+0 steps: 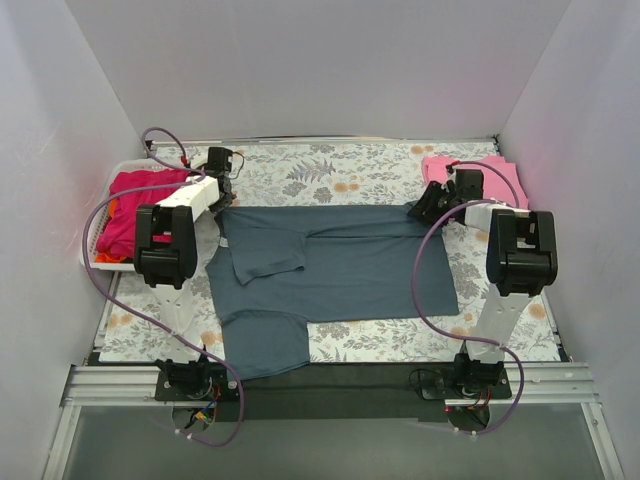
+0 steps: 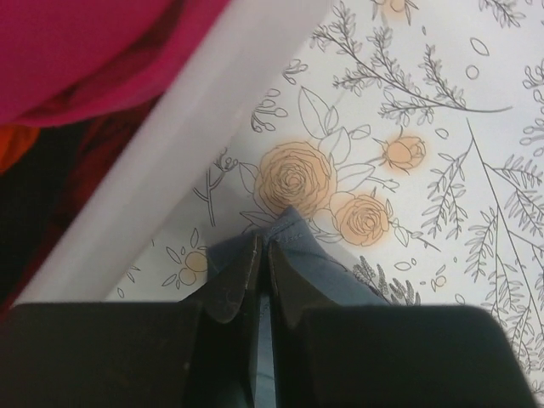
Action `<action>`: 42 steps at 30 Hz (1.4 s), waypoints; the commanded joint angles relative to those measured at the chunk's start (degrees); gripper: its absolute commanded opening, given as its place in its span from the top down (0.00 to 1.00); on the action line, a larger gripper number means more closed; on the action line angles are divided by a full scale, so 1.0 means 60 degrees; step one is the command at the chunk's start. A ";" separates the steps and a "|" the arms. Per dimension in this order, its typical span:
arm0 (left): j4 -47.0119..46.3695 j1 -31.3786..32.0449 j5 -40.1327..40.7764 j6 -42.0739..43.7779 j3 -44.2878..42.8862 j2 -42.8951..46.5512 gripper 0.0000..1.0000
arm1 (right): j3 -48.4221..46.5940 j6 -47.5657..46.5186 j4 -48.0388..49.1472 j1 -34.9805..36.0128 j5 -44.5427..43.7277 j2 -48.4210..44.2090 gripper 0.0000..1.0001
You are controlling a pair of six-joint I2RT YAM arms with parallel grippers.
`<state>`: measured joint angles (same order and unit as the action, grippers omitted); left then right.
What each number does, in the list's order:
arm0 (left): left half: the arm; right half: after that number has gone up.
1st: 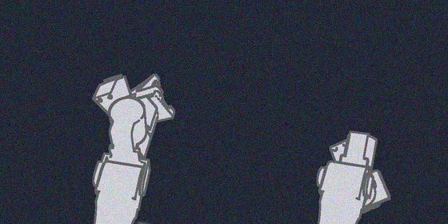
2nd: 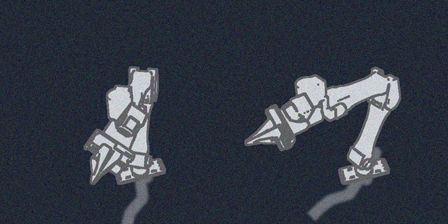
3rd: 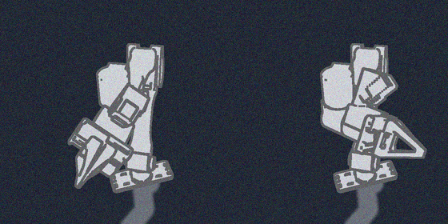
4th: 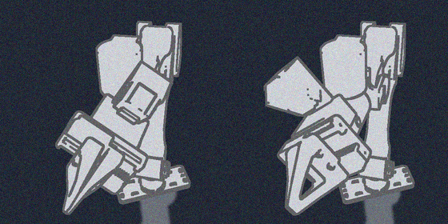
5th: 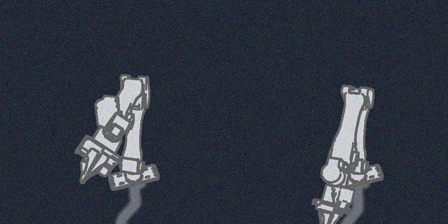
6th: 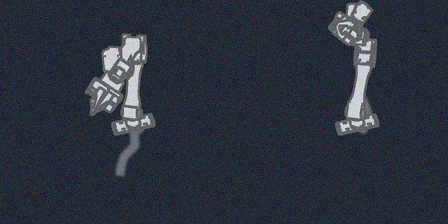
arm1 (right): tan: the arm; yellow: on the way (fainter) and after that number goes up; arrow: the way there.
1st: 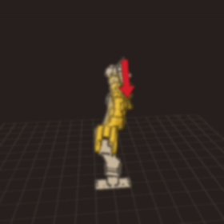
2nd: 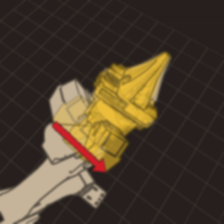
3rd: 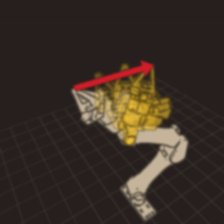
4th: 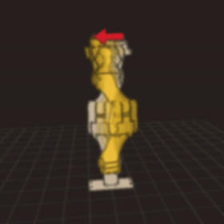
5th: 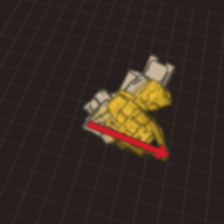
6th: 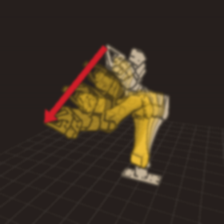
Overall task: Fold and stack the t-shirts
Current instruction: Fold the tshirt
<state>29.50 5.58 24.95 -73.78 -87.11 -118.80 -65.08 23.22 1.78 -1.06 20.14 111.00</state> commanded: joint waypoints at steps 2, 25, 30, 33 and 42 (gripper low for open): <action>-0.0155 -0.0301 0.0925 -0.0681 0.0017 0.0655 0.93 | 0.0402 0.0274 -0.0063 -0.0424 -0.0808 -0.0028 0.57; -0.0478 -0.0433 0.0661 -0.0799 0.0207 0.0816 0.90 | -0.1121 -0.0487 0.0187 -0.0351 0.0174 -0.0073 0.72; -0.0478 -0.0447 0.0749 -0.0843 0.0236 0.0772 0.90 | -0.1780 -0.0355 0.0172 -0.0278 0.0159 0.0805 0.73; -0.0448 -0.0477 0.0793 -0.0931 0.0266 0.0816 0.90 | -0.2160 -0.0267 0.0128 -0.0277 0.0100 0.1258 0.75; -0.0053 -0.0843 0.0954 -0.1326 0.0250 0.0918 0.90 | -0.2250 0.0069 -0.1029 -0.0496 -0.1612 0.1510 0.78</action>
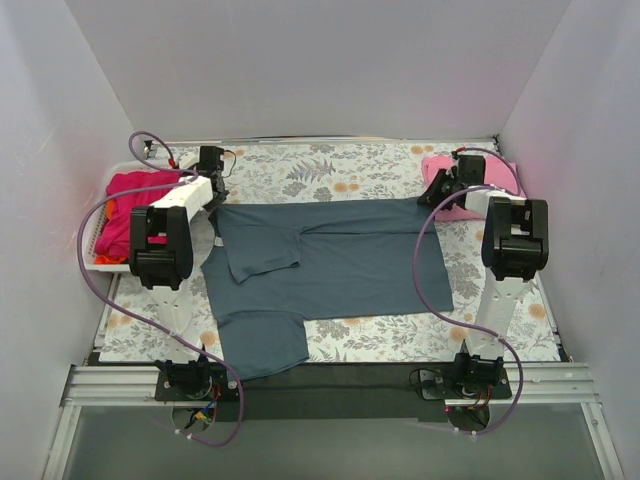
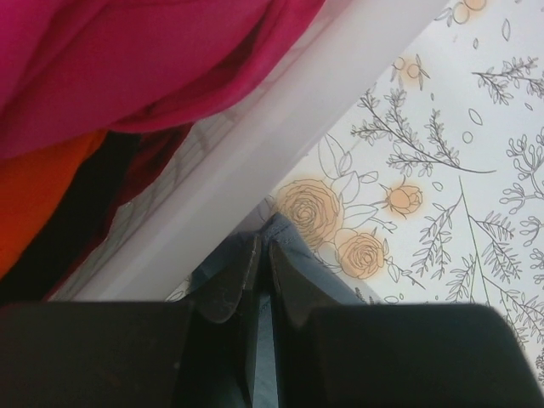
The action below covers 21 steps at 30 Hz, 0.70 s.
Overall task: Fold and stack the t-shirts
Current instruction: Fold the tshirt
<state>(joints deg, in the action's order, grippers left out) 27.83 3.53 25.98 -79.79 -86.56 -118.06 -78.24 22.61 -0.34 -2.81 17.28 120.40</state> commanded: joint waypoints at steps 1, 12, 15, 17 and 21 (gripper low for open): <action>0.0253 -0.0558 0.0754 -0.0354 0.0218 0.0882 0.90 | 0.0016 0.0317 -0.0661 -0.0264 -0.1310 -0.0100 0.78; -0.0464 -0.0559 -0.0696 -0.0120 0.0204 0.0634 0.85 | -0.0642 0.0231 -0.0617 -0.0411 -0.0127 -0.0232 0.76; -0.0669 -0.0559 -0.0886 0.0055 0.0160 0.0721 0.79 | -0.0759 0.0011 -0.0603 -0.0367 0.0167 -0.0510 0.76; -0.0772 -0.0574 -0.0960 0.0172 0.0131 0.0911 0.74 | -0.0759 -0.0135 -0.0603 -0.0338 0.0313 -0.0846 0.75; -0.0845 -0.0559 -0.1121 0.0305 0.0160 0.1424 0.58 | -0.0716 -0.0282 -0.0617 -0.0221 0.0533 -0.1491 0.74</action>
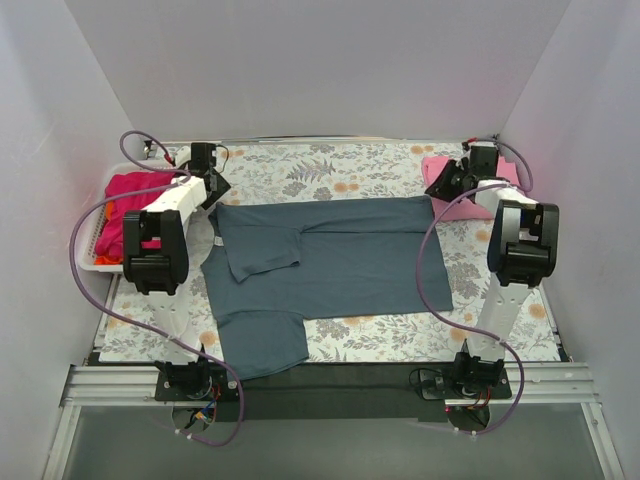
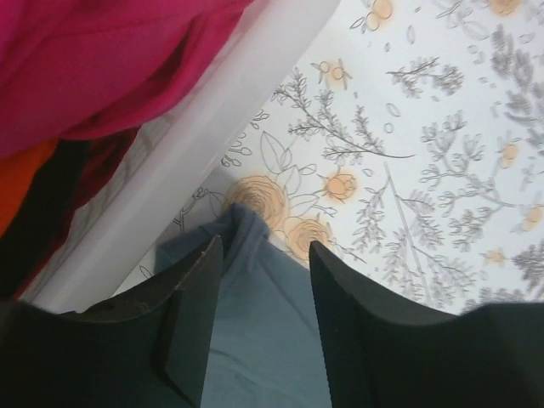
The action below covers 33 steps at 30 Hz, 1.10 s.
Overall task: Fold and stack the t-shirts
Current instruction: Fold the tshirt
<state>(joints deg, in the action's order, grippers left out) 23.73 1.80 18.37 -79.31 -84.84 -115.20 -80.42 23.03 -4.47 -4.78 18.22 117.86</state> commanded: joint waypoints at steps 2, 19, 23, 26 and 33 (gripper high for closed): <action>-0.0160 -0.0242 0.0103 0.0312 -0.0084 0.1313 0.53 | -0.0235 -0.0424 0.0071 0.0166 0.0450 -0.1477 0.73; 0.1348 0.1311 -0.0938 -0.0214 0.3180 0.4328 0.39 | 0.2284 -0.0586 -0.0353 0.1629 0.1476 -0.3091 0.72; 0.1758 0.1296 -0.1011 -0.0521 0.4337 0.5311 0.38 | 0.2753 -0.0411 -0.0412 0.2945 0.1329 -0.3369 0.68; 0.1876 0.1311 -0.1200 -0.0566 0.5158 0.6073 0.38 | 0.2973 -0.0162 -0.0252 0.3650 0.1314 -0.3326 0.66; 0.1715 0.1369 -0.2007 -0.0932 0.6331 0.6602 0.38 | 0.2960 0.1097 0.0976 0.5540 0.1768 -0.2726 0.63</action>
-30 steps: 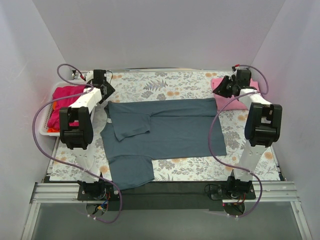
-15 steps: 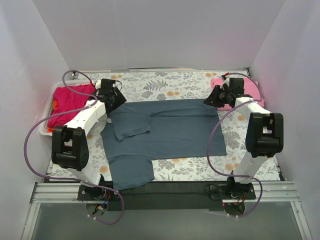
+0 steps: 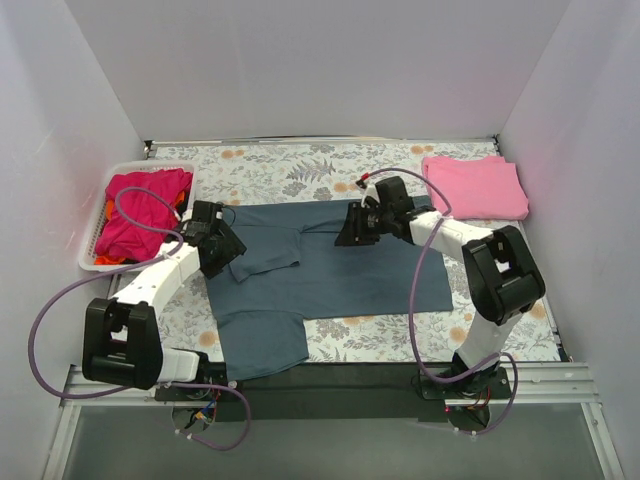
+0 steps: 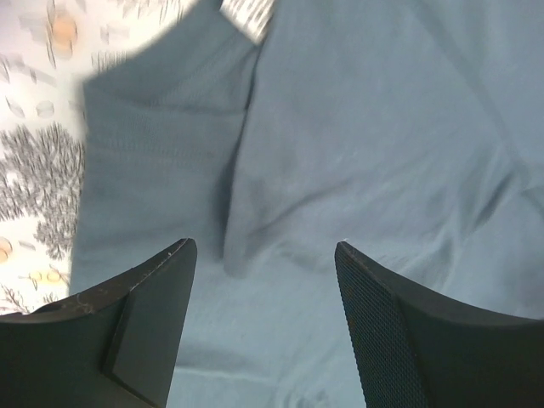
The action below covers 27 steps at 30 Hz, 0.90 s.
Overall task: Fold and stack the t-shirts
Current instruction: Fold the tshirt
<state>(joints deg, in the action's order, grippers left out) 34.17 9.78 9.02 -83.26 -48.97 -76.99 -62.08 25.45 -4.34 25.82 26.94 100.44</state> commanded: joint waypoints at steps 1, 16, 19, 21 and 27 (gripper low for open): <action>-0.0070 0.0054 -0.0506 -0.0273 0.0441 0.0249 0.38 | -0.0155 0.0767 0.1088 0.0587 0.0329 0.0251 0.61; -0.1257 0.0245 -0.0975 -0.0288 0.1101 -0.0659 0.46 | -0.0815 0.2173 0.2436 0.1980 0.0739 0.1906 0.58; -0.1315 0.0259 -0.0932 -0.0273 0.1174 -0.0747 0.48 | -0.0873 0.2452 0.2700 0.2039 0.0711 0.2198 0.58; -0.1316 0.0259 -0.0917 -0.0244 0.1189 -0.0849 0.48 | -0.1004 0.2583 0.2802 0.2068 0.0769 0.2389 0.58; -0.1170 0.0259 -0.0859 -0.0171 0.1116 -0.0806 0.49 | -0.1341 0.2716 0.2876 0.2156 0.0813 0.2741 0.58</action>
<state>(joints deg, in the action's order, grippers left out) 27.16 11.11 3.66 -84.44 -42.35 -82.30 -67.13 40.53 10.13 38.39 30.72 116.01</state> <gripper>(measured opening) 0.513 0.421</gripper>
